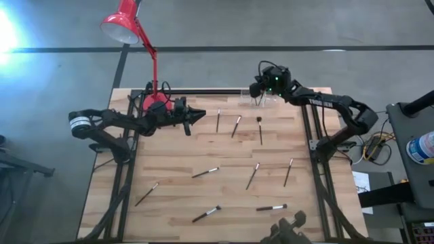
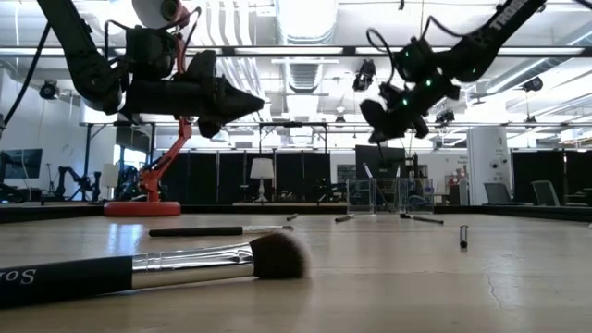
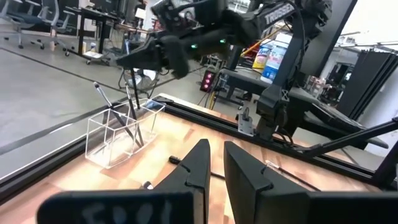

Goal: Put items in baskets/containers
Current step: Put the eyeshadow brush into the transparent organizer

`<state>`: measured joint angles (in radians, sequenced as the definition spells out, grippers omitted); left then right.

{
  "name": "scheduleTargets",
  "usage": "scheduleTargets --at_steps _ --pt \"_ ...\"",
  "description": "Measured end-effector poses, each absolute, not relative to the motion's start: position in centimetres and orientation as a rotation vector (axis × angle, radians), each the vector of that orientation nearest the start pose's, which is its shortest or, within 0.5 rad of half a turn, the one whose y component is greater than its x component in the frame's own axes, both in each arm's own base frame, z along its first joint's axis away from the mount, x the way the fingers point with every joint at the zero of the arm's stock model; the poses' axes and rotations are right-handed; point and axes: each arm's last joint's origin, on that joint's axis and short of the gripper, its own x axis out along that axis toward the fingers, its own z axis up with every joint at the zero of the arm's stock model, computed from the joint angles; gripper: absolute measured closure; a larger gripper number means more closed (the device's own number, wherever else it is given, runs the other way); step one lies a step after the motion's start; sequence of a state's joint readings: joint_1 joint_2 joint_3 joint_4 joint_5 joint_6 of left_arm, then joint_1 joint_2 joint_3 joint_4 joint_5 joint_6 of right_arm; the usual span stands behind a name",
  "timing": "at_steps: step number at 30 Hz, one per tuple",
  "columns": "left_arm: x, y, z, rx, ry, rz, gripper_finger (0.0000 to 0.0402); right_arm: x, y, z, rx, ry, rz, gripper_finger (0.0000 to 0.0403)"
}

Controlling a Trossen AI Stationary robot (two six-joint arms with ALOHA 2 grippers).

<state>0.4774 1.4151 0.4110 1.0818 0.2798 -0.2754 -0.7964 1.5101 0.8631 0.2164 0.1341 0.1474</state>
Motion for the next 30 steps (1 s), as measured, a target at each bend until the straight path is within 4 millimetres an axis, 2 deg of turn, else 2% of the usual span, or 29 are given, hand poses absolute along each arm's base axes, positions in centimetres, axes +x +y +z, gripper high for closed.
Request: scheduleTargets --at_steps 5,13,22,30 --pt "23.2 11.1 19.7 -0.235 -0.096 0.186 0.0362 21.5 -25.0 21.0 0.342 0.381 -1.003 0.0389" --pt "23.2 11.1 19.7 -0.236 -0.091 0.187 0.0362 21.9 -25.6 19.2 0.405 0.394 -1.014 0.039" --pt "23.2 11.1 19.5 -0.238 -0.077 0.19 0.0362 22.0 -25.6 18.9 0.431 0.388 -1.019 0.0389" --pt "23.2 11.1 19.5 -0.239 -0.077 0.19 0.0362 21.9 -25.5 18.6 0.446 0.42 -1.022 0.0364"
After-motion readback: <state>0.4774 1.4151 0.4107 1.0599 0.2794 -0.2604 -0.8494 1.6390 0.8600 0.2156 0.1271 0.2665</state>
